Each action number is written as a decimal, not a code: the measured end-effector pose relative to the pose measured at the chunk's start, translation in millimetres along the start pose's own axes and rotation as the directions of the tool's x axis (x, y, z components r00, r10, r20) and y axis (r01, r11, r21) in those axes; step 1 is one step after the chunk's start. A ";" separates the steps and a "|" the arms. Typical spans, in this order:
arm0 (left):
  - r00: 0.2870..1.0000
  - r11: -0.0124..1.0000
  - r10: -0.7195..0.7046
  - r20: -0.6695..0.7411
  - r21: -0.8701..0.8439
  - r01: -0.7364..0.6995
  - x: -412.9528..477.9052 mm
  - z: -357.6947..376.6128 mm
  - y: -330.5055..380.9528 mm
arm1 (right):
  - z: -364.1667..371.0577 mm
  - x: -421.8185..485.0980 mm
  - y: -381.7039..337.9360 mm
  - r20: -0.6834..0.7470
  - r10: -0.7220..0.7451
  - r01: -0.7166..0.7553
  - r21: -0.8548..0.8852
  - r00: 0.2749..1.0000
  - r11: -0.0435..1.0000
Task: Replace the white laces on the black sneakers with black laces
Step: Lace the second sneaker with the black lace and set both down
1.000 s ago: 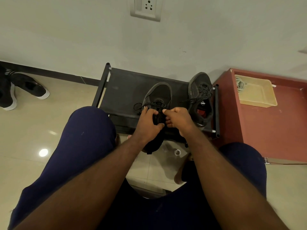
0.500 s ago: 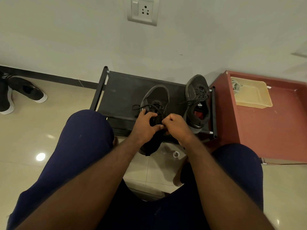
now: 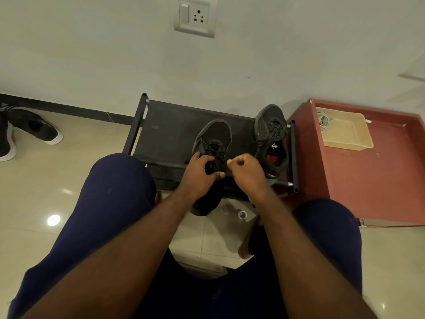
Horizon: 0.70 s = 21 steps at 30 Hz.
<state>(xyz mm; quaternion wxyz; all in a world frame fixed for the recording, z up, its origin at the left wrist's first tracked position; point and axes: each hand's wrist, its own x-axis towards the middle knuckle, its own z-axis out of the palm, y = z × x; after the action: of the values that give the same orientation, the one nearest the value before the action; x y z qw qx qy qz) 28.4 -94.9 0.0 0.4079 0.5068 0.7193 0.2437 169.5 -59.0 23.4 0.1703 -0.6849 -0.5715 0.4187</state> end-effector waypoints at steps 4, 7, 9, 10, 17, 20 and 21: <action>0.999 0.999 0.005 -0.039 -0.037 -0.006 -0.5 0.4 -1.2 | 14.2 1.2 16.4 0.144 -0.055 0.106 -0.377 0.988 0.920; 0.999 0.999 0.003 -0.049 -0.049 -0.005 -0.4 -0.2 -1.4 | 8.5 1.8 13.7 0.074 -0.149 0.165 -0.344 0.986 0.924; 0.999 0.998 0.000 -0.053 -0.056 -0.003 1.2 0.4 -1.4 | 3.9 -1.0 6.6 0.000 -0.242 0.225 -0.365 0.970 0.903; 0.999 0.998 -0.005 -0.054 -0.066 0.001 2.3 0.9 -1.6 | 2.5 -3.8 2.5 -0.033 -0.292 0.260 -0.369 0.956 0.892; 0.999 0.993 -0.030 -0.041 -0.117 0.025 2.2 1.8 -2.8 | -13.2 -29.2 -38.7 -0.122 -0.036 0.111 0.684 0.992 0.721; 0.995 0.990 -0.058 -0.085 -0.130 0.046 1.5 2.6 -2.8 | -13.5 -19.4 -32.5 -0.238 -0.002 0.101 0.403 0.971 0.910; 0.992 0.990 -0.066 -0.104 -0.132 0.051 1.4 3.0 -2.6 | -12.5 -16.0 -25.0 -0.199 -0.022 0.064 0.206 0.980 0.977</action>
<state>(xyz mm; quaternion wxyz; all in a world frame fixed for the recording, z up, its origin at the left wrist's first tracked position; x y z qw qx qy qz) 29.3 -94.7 -4.1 0.4073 0.4440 0.7376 0.3047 163.1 -63.5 54.6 0.3064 -0.6882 -0.5191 0.4038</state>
